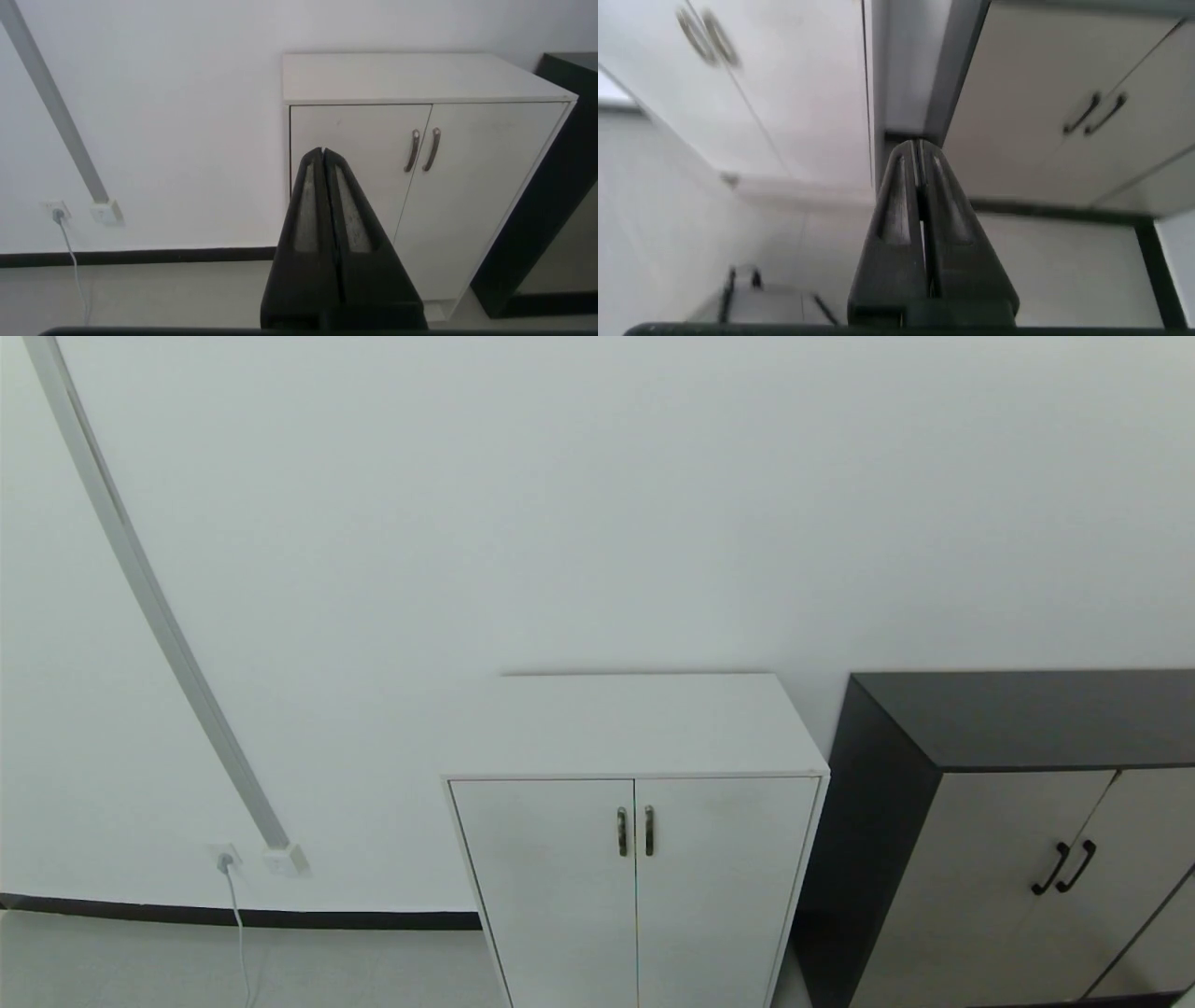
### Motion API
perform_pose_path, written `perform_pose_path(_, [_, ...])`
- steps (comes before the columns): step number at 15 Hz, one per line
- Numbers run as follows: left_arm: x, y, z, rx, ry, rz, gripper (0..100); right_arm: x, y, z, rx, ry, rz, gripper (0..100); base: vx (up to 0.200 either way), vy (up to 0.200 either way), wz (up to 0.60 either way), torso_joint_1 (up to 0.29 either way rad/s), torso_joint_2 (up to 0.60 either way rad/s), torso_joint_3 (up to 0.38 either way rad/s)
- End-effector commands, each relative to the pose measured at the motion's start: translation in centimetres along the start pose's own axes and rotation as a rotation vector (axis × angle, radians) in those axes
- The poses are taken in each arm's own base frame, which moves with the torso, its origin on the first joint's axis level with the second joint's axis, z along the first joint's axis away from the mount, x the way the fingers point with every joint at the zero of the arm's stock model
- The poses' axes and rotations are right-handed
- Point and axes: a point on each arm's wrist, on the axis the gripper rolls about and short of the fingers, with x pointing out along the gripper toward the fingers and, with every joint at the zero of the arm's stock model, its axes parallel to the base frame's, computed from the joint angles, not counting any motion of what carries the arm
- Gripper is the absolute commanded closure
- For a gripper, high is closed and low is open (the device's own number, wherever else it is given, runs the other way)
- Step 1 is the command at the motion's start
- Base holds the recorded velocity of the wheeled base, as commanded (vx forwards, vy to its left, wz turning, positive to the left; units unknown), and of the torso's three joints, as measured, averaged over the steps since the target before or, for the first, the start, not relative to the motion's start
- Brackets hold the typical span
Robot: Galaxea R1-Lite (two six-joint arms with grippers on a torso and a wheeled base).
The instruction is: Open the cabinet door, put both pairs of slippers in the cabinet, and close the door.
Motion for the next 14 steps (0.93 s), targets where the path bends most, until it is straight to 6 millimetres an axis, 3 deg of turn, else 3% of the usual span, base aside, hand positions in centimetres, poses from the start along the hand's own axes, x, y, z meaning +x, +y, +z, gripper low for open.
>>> perform_pose_path(1, [0.0,0.0,0.0,0.000,0.001,0.001,100,-1.3,0.0,-0.8,0.006,-0.068,-0.011,100,0.000,0.000,0.00,0.000,0.00,0.000])
perform_pose_path(7, [0.0,0.0,0.0,0.000,0.001,0.001,100,-1.6,0.3,-5.2,0.003,0.006,0.002,100,0.000,0.000,0.00,0.000,0.00,0.000])
perform_pose_path(14, [0.0,0.0,0.0,0.000,0.001,0.001,100,-1.6,0.3,-6.5,0.005,0.047,0.009,100,0.000,0.000,0.00,0.000,0.00,0.000])
